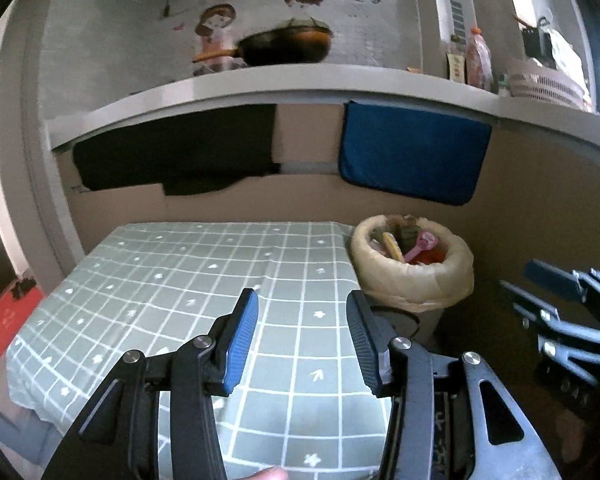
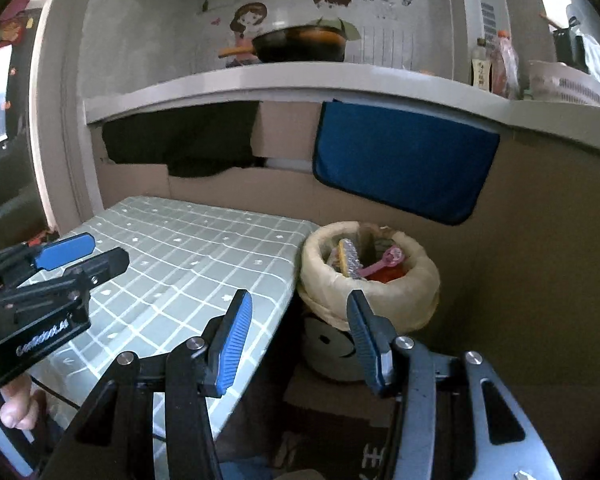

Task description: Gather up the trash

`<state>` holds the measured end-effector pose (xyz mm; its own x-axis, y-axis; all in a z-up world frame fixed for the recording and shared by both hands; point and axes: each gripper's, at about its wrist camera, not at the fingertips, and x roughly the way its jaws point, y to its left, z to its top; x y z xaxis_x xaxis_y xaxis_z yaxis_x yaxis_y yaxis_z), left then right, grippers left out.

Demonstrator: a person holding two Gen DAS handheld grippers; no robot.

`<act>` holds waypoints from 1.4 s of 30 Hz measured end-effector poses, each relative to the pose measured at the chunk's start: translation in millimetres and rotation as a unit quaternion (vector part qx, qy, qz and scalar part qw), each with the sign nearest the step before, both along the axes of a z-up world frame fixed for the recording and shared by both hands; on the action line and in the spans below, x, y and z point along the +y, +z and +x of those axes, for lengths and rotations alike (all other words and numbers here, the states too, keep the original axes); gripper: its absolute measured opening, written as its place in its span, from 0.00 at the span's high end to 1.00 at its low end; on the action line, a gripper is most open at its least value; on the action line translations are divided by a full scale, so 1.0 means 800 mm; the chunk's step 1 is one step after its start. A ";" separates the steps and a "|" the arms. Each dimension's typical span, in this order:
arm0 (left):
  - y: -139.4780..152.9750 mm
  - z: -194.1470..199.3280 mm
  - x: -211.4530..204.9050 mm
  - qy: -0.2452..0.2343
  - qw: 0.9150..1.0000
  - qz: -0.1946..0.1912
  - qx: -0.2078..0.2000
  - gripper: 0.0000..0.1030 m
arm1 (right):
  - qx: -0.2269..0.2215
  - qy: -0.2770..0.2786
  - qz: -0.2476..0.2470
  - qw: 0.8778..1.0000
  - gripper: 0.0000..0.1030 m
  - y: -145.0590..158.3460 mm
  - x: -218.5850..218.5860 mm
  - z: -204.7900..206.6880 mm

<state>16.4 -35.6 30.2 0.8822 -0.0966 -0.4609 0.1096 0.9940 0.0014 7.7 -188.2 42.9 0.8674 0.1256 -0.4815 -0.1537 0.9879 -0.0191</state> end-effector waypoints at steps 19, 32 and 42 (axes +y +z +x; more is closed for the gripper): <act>-0.010 -0.048 0.039 0.046 0.999 -0.004 -0.016 0.54 | 0.009 0.040 0.012 0.999 0.54 -0.009 0.046 -0.027; -0.008 -0.050 0.040 0.052 0.998 -0.003 -0.021 0.54 | 0.009 0.040 0.017 0.999 0.54 -0.008 0.045 -0.029; -0.005 -0.053 0.033 0.053 0.998 0.000 -0.029 0.54 | 0.003 0.042 0.016 0.999 0.54 -0.008 0.040 -0.030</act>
